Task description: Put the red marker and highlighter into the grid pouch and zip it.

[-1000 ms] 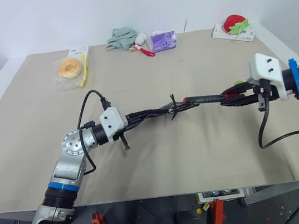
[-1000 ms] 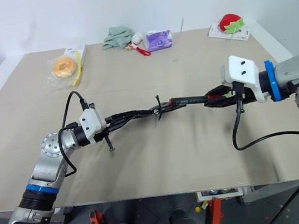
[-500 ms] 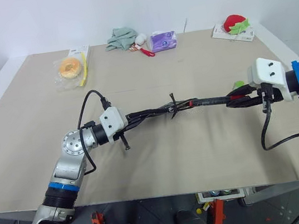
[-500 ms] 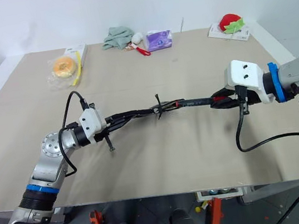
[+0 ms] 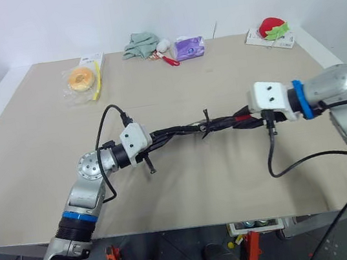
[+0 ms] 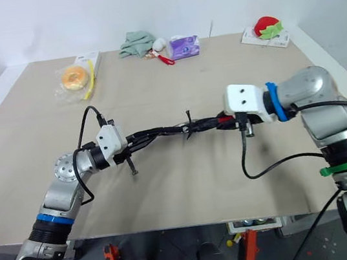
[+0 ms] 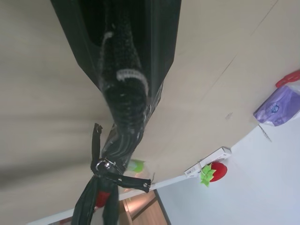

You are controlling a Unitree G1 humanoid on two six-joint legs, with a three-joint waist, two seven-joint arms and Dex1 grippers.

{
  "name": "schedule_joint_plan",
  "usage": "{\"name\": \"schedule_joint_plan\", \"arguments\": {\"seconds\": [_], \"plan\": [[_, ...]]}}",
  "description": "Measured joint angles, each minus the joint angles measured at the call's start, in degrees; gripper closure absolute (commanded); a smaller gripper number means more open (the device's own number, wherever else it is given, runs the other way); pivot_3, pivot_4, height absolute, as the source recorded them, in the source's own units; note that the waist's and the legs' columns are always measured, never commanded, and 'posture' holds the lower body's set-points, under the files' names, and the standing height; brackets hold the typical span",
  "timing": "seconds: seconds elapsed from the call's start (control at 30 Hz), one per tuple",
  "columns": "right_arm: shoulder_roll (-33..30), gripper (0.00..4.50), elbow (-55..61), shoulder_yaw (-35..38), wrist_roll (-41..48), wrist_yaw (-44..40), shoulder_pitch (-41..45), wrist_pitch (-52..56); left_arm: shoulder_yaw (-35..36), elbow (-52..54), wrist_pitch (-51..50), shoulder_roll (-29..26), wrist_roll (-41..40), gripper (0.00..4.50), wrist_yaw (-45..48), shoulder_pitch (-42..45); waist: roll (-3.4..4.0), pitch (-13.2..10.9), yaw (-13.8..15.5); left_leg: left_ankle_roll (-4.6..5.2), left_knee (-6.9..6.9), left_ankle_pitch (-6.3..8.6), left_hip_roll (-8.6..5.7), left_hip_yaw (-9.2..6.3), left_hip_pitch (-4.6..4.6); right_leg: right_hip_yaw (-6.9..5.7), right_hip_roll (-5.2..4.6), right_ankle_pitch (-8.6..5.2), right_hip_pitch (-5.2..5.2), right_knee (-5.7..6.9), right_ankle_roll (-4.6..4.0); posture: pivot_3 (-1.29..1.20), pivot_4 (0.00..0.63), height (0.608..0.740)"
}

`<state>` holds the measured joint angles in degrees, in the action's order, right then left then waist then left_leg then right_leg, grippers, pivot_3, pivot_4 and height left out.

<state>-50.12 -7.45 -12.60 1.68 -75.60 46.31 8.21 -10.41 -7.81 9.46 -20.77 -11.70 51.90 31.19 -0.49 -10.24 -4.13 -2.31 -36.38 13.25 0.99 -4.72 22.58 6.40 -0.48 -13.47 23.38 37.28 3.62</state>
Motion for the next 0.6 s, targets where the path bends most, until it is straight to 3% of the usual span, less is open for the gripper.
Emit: {"name": "schedule_joint_plan", "arguments": {"seconds": [0.43, 0.47, 0.6], "plan": [[3.2, 3.99, 1.7, -0.7, -0.6, 0.8, 1.0, 1.5, 0.0, -0.5, -1.2, 3.9, 0.4, 4.50, -1.4, 1.3, 0.00, 0.0, 0.1, -0.01, 0.00, 0.00, -0.02, -0.03, 0.02, -0.02, -0.02, 0.01, 0.00, 0.01, -0.01, 0.00, 0.150, 0.740], [3.2, 2.95, 2.1, -0.5, -0.1, 0.9, 0.7, 2.2, 0.0, -0.5, -1.3, 3.9, 0.3, 4.50, -1.4, 1.3, 0.00, 0.0, 0.1, 0.00, 0.00, 0.00, -0.02, -0.04, 0.02, -0.02, -0.02, 0.01, 0.00, 0.02, -0.01, 0.00, 0.150, 0.740], [2.7, 1.19, 5.2, 2.1, 3.6, 0.8, -1.4, 6.2, 0.1, -0.5, -2.4, 4.0, 0.1, 4.50, -1.5, 1.3, 0.00, 0.0, 0.1, 0.00, -0.01, 0.00, -0.03, -0.05, 0.02, -0.02, -0.02, 0.01, 0.00, 0.02, -0.01, 0.00, 0.150, 0.740]]}}
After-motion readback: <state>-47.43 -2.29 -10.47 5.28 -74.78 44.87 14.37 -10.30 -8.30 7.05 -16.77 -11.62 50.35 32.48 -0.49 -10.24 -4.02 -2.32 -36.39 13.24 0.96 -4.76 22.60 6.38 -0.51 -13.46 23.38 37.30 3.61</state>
